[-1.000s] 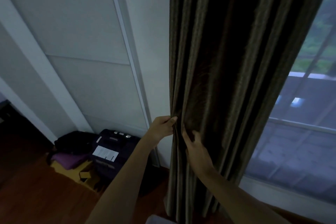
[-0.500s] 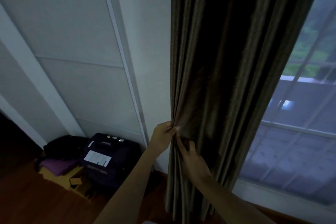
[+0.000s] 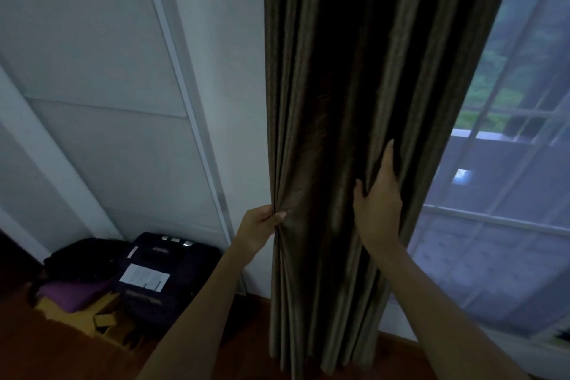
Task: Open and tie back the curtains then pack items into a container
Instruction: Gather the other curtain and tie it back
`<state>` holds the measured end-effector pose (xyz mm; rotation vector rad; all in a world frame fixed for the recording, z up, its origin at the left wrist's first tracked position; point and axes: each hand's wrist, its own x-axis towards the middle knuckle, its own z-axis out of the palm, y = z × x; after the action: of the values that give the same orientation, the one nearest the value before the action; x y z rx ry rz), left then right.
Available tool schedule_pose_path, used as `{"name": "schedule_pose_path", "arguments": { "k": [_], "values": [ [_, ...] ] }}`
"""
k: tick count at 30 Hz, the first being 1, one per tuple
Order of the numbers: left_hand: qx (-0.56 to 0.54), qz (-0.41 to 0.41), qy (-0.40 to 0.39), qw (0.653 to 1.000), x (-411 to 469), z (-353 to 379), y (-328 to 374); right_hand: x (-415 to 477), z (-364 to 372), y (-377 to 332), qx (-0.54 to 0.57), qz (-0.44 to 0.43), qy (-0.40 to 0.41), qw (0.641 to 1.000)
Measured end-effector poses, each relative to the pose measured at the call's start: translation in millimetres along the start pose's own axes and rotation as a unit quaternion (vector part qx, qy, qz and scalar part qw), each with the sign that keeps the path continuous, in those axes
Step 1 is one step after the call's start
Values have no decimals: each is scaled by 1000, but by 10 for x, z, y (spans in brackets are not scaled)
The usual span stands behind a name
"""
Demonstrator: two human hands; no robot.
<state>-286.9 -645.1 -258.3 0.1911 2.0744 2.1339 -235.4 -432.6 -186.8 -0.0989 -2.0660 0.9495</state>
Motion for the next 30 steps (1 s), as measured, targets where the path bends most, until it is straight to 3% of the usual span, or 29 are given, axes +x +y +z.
{"name": "schedule_pose_path", "arguments": {
  "k": [4,10,21,30],
  "values": [
    [-9,-15,1,1000,-10,-10,7,-352,171,192,-45,-57,-61,996],
    [-68,-55,-9,996,-75,-15,36,-789,310,326,-81,-55,-203,974],
    [-124,-76,-30,989,-198,35,32,-1268,530,327,-200,-108,-308,924],
    [-129,-87,-27,987,-275,68,18,-1416,608,229,-178,-123,-360,907]
  ]
}}
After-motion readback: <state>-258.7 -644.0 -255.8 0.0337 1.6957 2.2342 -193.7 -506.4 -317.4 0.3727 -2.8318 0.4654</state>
